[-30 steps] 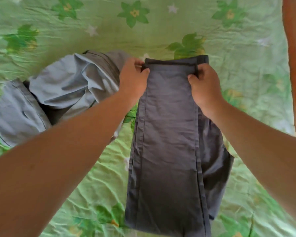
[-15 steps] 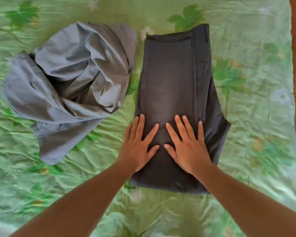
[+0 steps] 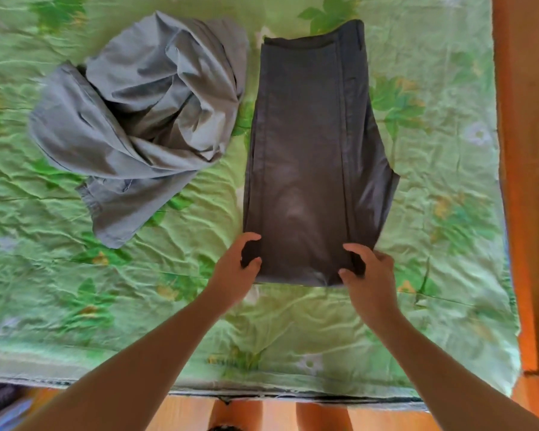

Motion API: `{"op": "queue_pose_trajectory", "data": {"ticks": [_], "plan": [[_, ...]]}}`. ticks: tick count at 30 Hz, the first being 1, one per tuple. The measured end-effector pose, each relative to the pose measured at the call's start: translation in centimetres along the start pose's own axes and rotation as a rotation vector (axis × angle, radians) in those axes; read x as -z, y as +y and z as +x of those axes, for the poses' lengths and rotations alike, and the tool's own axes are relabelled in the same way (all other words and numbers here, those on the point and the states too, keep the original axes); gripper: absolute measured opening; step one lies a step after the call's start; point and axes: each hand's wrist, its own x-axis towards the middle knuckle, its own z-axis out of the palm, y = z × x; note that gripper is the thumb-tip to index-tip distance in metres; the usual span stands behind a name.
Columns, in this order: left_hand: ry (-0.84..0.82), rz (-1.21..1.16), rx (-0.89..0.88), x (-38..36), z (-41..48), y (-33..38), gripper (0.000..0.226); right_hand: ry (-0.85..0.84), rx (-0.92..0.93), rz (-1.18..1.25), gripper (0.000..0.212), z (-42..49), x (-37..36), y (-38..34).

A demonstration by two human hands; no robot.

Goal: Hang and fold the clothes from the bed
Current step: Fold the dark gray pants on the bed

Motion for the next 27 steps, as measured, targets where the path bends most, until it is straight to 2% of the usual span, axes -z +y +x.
{"op": "queue_pose_trajectory", "data": {"ticks": [3,5,6,8,10,12,15,20,22,24,26,27], "plan": [[0.021,-0.206,0.052,1.6,0.1,-0.1,0.040,-0.315,-0.108,0.323,0.056,0.8,2.4,-1.1],[-0.071,-0.098,-0.035,3.1,0.0,-0.5,0.054,-0.495,-0.070,0.349,0.067,1.4,3.7,-1.3],[-0.105,0.035,-0.127,3.7,0.0,-0.8,0.062,-0.530,0.008,0.236,0.071,1.6,4.1,-1.0],[-0.075,0.342,-0.403,4.6,0.3,-1.2,0.064,-0.397,0.355,-0.257,0.073,2.1,4.2,-0.2],[-0.032,0.525,-0.600,4.9,0.9,-1.4,0.063,-0.155,0.714,-0.531,0.072,2.7,4.3,1.0],[-0.010,0.575,-0.639,4.9,1.3,-0.8,0.058,-0.035,0.812,-0.560,0.069,2.9,4.5,1.1],[0.023,0.600,-0.692,5.3,1.6,-0.1,0.054,0.063,0.805,-0.564,0.065,2.9,5.0,0.6],[-0.070,0.797,-0.823,6.4,1.2,-0.6,0.057,-0.004,0.985,-0.777,0.056,1.5,6.5,0.8],[-0.151,0.848,-0.828,6.5,0.6,-0.6,0.055,-0.064,1.023,-0.856,0.056,0.8,6.5,1.2],[-0.260,0.891,-0.831,6.2,-0.1,-1.0,0.051,-0.159,1.096,-0.909,0.044,0.3,6.1,2.1],[-0.330,0.911,-0.846,6.0,-0.7,-1.5,0.047,-0.277,1.134,-0.866,0.037,0.4,6.1,2.6],[-0.344,0.875,-0.821,5.9,-0.9,-1.6,0.044,-0.323,1.109,-0.770,0.035,0.6,6.2,2.4]]}}
